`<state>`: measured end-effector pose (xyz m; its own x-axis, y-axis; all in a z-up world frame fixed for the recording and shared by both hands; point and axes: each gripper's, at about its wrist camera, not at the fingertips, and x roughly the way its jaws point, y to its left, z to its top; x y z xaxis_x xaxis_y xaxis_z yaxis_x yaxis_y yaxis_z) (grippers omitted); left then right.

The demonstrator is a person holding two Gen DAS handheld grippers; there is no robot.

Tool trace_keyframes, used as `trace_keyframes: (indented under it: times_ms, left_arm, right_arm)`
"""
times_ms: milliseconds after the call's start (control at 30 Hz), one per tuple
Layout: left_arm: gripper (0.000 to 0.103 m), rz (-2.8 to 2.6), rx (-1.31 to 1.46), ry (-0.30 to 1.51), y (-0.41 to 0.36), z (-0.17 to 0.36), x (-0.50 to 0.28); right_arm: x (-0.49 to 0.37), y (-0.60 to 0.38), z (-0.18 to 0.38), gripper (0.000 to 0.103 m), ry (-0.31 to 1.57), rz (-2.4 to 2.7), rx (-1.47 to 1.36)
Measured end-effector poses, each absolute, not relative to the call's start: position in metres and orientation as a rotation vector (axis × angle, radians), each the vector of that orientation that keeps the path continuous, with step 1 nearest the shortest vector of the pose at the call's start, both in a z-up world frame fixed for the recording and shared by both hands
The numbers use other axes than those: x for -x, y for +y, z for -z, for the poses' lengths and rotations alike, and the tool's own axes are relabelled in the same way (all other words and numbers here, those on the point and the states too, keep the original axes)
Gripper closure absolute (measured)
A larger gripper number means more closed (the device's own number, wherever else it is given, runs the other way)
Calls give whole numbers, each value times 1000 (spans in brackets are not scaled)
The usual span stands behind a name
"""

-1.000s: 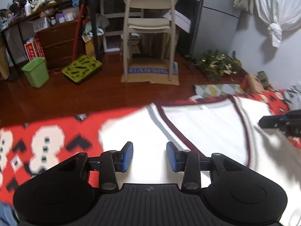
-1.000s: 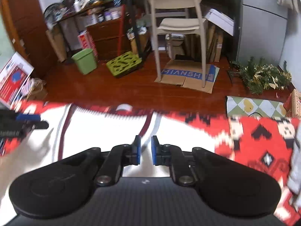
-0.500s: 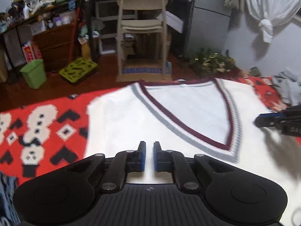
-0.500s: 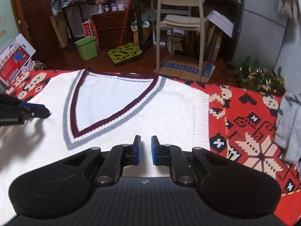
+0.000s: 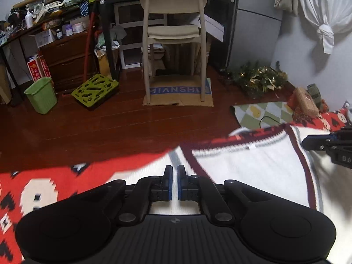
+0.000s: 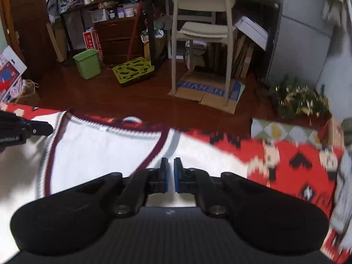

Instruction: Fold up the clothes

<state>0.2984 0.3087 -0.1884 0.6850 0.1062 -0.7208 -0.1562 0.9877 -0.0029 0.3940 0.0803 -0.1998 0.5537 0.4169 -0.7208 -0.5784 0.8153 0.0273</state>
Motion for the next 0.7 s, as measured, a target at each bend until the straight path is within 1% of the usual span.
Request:
trace_keyframes:
  times_ms: [167, 300, 400, 500, 600, 700]
  left_arm:
    - [98, -153, 54, 791, 311, 188, -312]
    - [98, -164, 121, 795, 319, 178, -317]
    - [98, -149, 178, 777, 327, 164, -303]
    - [98, -129, 163, 792, 330, 161, -278]
    - [98, -115, 121, 849, 332, 170, -261]
    - [98, -124, 106, 852, 335, 179, -256]
  right_arm:
    - [-419, 93, 202, 97, 792, -603, 217]
    - [-436, 95, 198, 97, 810, -585, 157]
    - [-432, 83, 186, 97, 803, -583, 128]
    - [-424, 68, 175, 97, 796, -592, 121]
    - [-403, 50, 177, 97, 801, -615, 193]
    - [-393, 37, 186, 97, 815, -612, 225]
